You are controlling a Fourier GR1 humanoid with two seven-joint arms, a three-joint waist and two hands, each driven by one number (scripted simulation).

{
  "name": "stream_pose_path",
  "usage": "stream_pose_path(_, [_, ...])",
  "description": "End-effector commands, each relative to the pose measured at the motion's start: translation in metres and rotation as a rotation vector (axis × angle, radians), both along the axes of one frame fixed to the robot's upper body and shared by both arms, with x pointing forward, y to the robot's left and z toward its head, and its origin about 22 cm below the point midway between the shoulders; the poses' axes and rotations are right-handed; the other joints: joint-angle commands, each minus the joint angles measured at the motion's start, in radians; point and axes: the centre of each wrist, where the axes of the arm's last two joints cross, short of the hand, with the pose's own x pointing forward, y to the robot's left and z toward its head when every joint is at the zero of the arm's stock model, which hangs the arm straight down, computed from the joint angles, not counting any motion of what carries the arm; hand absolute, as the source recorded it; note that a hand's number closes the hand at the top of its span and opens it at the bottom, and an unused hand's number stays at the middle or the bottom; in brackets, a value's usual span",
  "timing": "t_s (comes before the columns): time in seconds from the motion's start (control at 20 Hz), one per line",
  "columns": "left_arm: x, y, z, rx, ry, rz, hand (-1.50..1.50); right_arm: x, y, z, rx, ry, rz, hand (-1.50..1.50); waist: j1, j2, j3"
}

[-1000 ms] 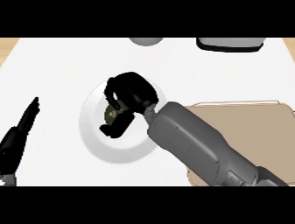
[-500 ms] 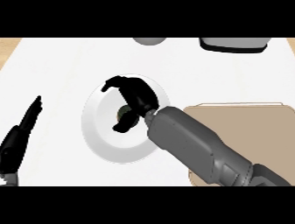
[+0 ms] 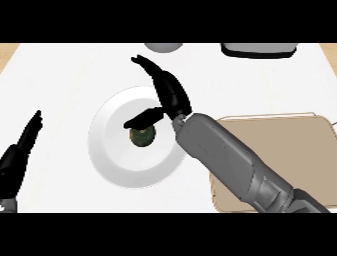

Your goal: Pick the squash from the tray and place it in the plate

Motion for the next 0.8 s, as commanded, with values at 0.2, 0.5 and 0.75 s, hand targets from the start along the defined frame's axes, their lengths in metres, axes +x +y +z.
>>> stream_pose_path(0.2, [-0.013, 0.003, -0.004, 0.006, 0.001, 0.002, 0.0, 0.038, -0.087, -0.013, 0.306, 0.04, -0.078, -1.5, -0.006, 0.003, 0.001])
stream_pose_path(0.5, [-0.012, -0.009, 0.0, -0.005, 0.007, -0.006, 0.0, 0.057, -0.179, -0.016, 0.354, -0.044, -0.026, -1.5, -0.008, 0.004, 0.001])
stream_pose_path(0.75, [-0.005, -0.015, 0.001, -0.007, 0.004, 0.0, 0.0, 0.062, -0.222, -0.025, 0.305, -0.06, -0.016, -1.5, -0.004, 0.004, 0.001])
